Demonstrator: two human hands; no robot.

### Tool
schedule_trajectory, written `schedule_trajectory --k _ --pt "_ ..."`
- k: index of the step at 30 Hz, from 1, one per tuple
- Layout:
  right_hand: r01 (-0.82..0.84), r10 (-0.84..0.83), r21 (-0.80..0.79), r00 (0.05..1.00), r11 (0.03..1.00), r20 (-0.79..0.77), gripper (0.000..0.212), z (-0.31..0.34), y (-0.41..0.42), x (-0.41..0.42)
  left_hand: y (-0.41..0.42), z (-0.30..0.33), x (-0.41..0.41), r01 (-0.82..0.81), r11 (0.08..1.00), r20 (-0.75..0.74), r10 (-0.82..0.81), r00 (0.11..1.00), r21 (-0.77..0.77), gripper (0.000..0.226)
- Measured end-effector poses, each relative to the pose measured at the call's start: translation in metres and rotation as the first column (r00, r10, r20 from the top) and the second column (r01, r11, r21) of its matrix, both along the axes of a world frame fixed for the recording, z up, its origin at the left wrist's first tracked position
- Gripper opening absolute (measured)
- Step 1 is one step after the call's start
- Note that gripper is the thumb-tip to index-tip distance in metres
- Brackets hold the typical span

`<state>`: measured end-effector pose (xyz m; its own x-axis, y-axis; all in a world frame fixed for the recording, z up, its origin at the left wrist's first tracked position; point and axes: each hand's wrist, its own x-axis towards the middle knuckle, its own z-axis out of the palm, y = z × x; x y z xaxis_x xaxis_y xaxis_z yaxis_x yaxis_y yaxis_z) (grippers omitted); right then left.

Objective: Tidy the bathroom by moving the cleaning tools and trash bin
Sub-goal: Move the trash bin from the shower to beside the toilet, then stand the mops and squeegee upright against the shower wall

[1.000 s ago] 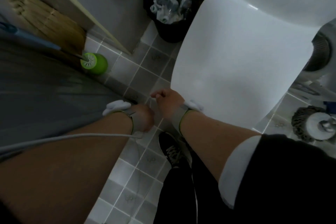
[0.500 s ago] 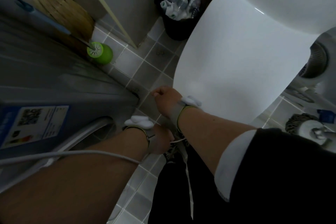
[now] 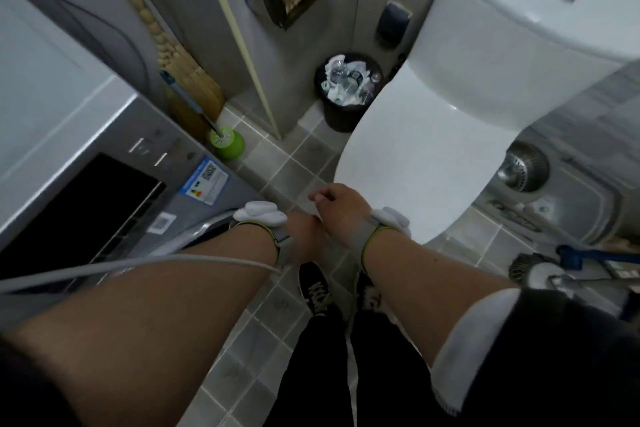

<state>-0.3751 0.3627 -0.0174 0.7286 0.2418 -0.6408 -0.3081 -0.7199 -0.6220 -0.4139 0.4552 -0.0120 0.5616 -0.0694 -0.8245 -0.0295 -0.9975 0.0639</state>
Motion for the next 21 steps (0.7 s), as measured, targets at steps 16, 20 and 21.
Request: schedule_trajectory --k 16,20,21 --pt "0.008 -0.009 0.004 0.95 1.0 0.314 0.018 0.205 -0.103 -0.191 -0.057 0.21 -0.173 -0.11 0.96 0.378 0.205 0.903 -0.258 0.024" --pt "0.21 -0.206 0.035 0.888 0.977 0.411 0.017 0.248 -0.139 -0.234 -0.079 0.246 -0.192 -0.017 0.942 0.461 0.18 0.869 -0.337 0.021" --pt "0.258 -0.252 0.044 0.868 0.965 0.429 0.017 0.255 -0.148 -0.246 -0.086 0.253 -0.198 0.001 0.936 0.467 0.175 0.867 -0.352 0.022"
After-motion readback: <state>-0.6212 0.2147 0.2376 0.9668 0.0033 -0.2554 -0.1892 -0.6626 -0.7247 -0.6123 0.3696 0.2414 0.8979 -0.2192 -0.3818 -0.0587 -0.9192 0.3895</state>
